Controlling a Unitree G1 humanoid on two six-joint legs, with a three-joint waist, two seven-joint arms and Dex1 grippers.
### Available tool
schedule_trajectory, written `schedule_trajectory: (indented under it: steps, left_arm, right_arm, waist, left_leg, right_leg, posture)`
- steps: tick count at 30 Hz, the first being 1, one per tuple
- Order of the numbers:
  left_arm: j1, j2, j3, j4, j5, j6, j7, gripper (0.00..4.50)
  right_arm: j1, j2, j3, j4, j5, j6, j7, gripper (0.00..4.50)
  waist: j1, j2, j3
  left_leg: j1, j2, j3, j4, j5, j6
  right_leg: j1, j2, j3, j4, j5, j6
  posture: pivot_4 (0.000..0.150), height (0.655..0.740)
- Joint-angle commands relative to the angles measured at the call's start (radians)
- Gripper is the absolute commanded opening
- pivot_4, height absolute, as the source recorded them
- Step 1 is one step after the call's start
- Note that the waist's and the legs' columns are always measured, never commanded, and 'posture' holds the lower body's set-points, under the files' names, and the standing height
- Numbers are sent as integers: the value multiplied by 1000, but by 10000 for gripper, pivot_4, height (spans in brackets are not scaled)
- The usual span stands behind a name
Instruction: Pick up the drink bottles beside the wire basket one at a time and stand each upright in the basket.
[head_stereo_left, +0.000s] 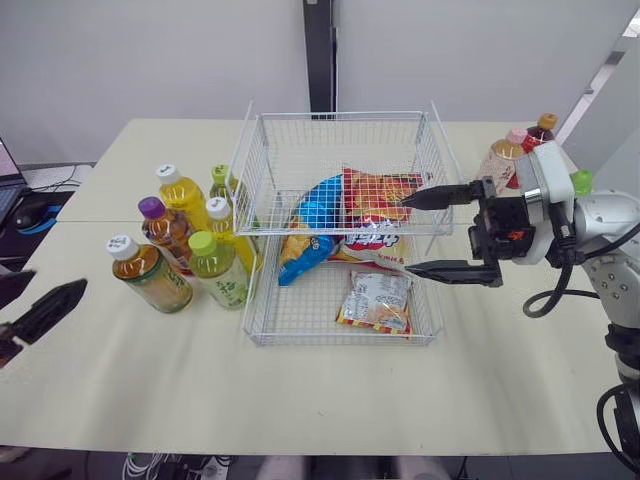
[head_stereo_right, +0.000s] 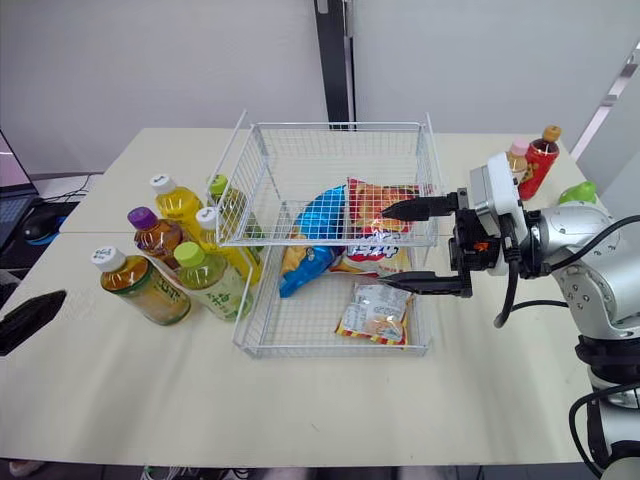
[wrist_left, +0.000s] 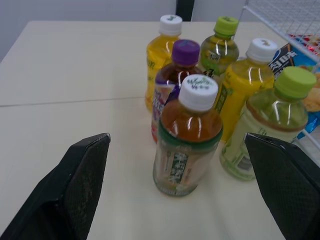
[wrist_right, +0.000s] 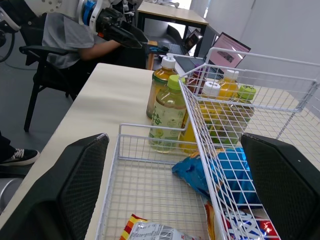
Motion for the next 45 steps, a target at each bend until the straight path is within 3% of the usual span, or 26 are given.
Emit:
schedule_trajectory:
  steps: [1,9,25,35,45]
  left_arm:
    - [-59,20,-49,-16,12,-17,59,44732]
    - [-231,32,-224,28,103,-43,171,44732]
    - [-305,24,-379,86,247,-100,194,44732]
    - [-322,-1,-418,110,246,-99,177,14328]
    - [-301,47,-305,78,173,-56,125,13749]
  right_arm:
    - [0,-3,-37,6,-5,-38,29,45000]
    - [5,-9,-58,31,-5,-57,53,45000]
    - [1,-26,-86,15,15,-31,54,45000]
    - [-3,-26,-86,-2,19,-20,40,45000]
    - [-33,-25,-105,1,27,-16,34,45000]
  waist:
    - [-1,0,0]
    - [-4,0,0]
    - [-4,0,0]
    - [-4,0,0]
    - [-7,0,0]
  left_leg:
    - [0,0,0,0,0,0]
    - [0,0,0,0,0,0]
    - [0,0,0,0,0,0]
    - [0,0,0,0,0,0]
    - [0,1,0,0,0,0]
  right_leg:
    - [0,0,0,0,0,0]
    - [0,1,0,1,0,0]
    - [0,2,0,1,0,0]
    - [0,2,0,1,0,0]
    - [-1,2,0,1,0,0]
  posture:
    - [1500,7400]
    - [1500,7400]
    - [1500,7400]
    - [1500,7400]
    - [1500,7400]
